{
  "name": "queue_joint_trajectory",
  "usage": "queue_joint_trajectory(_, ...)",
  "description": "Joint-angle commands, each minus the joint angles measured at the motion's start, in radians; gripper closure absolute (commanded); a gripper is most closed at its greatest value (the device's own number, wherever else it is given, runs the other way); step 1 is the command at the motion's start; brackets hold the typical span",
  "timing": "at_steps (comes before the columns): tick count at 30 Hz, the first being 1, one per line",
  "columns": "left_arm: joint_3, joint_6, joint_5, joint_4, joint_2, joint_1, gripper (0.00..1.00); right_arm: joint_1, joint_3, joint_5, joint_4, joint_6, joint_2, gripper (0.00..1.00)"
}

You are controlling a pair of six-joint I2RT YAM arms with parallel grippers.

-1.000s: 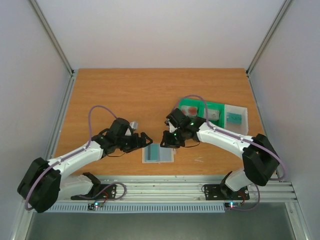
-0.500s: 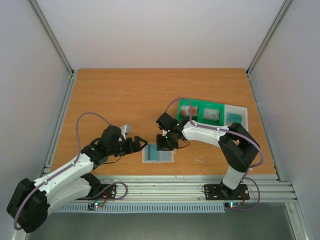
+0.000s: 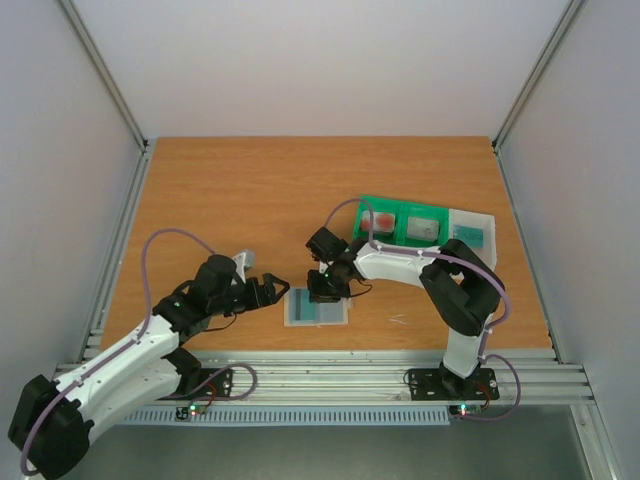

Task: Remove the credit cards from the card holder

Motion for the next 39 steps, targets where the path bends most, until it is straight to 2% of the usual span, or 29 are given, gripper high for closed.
queue_joint_trajectory(1,-0.013,-0.005,-0.018,0.0,-0.037,0.001,0.05,0.013,0.033,-0.002,0.009,0.009,0.025,0.83)
queue_joint_trajectory(8,-0.037,-0.032,-0.013,0.084,0.005,0.001,0.05,0.012,0.007,0.021,0.0,-0.014,0.016,0.94)
queue_joint_trajectory(12,-0.035,-0.044,0.023,0.145,0.073,0.001,0.05,0.012,-0.035,0.017,0.052,-0.006,-0.004,0.99)
queue_joint_trajectory(20,-0.055,-0.078,0.076,0.296,0.183,0.001,0.09,0.01,-0.087,-0.017,0.137,0.008,0.005,0.99)
queue_joint_trajectory(26,-0.083,-0.13,0.063,0.399,0.234,0.001,0.16,-0.001,-0.136,-0.069,0.21,0.027,0.003,0.99)
queue_joint_trajectory(39,-0.126,-0.221,0.018,0.514,0.322,0.001,0.32,-0.014,-0.163,-0.081,0.217,0.016,-0.018,0.99)
